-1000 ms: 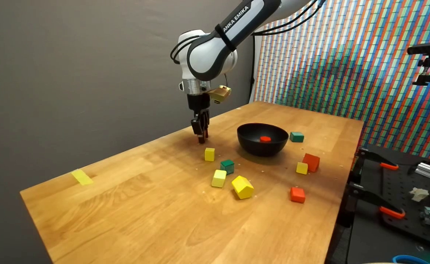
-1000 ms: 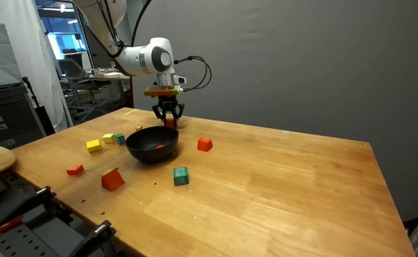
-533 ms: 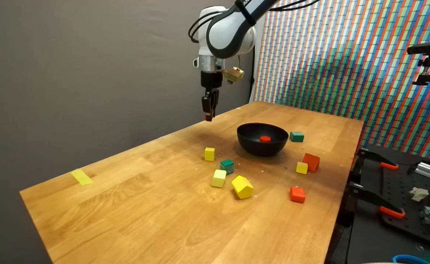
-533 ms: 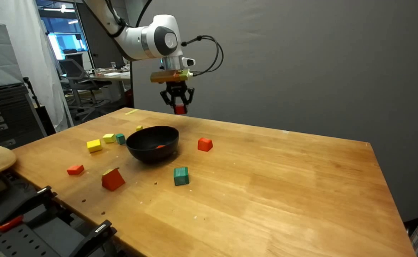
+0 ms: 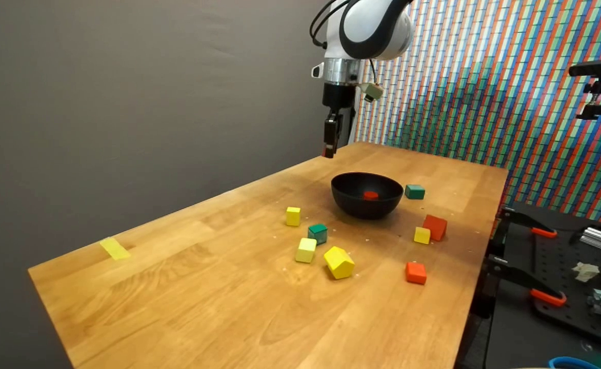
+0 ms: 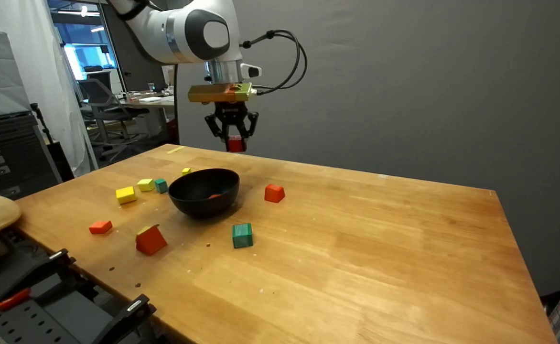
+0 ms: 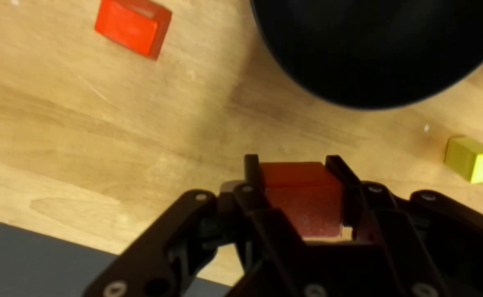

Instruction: Put all the blocks in the bowl

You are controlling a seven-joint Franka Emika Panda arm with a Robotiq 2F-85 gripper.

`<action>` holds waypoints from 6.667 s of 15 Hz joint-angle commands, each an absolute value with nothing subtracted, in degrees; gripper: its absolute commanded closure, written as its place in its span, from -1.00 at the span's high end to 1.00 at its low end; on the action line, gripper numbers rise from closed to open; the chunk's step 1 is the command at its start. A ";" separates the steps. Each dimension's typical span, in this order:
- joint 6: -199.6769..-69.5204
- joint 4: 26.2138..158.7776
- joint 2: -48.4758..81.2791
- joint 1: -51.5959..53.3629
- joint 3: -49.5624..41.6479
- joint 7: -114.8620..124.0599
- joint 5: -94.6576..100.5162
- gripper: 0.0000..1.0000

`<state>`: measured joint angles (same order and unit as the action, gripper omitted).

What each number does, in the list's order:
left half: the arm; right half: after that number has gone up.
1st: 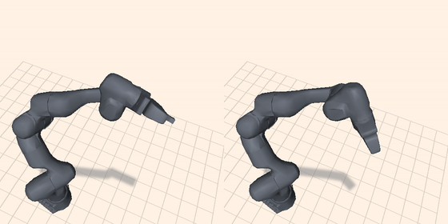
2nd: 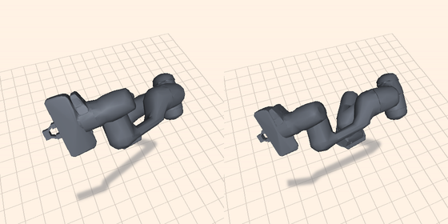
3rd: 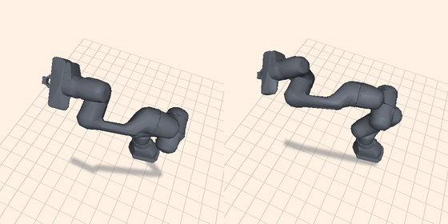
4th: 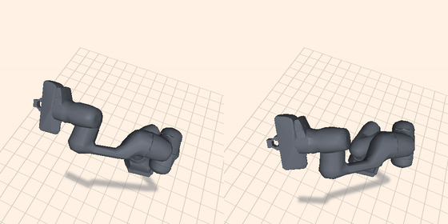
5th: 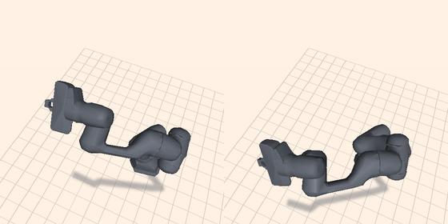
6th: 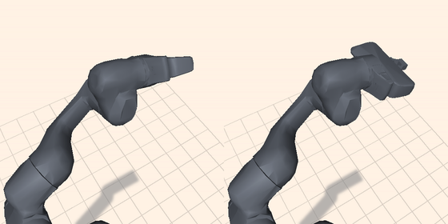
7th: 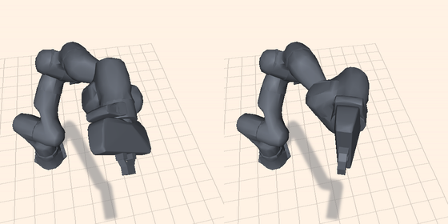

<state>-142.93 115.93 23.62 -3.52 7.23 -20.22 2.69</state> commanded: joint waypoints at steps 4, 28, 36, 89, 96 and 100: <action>-143.06 139.89 4.97 -6.50 6.58 -29.91 -1.04 -0.33; -164.55 144.73 4.29 -7.19 4.44 -44.51 -16.15 0.99; -155.92 137.87 5.38 0.02 6.85 -41.69 -4.96 1.00; -151.71 136.67 7.34 -0.14 11.68 -34.01 -11.58 0.74; -153.29 135.03 8.55 4.17 15.10 -37.78 -9.66 1.00; -156.67 134.66 13.12 5.88 15.67 -42.84 -4.96 1.00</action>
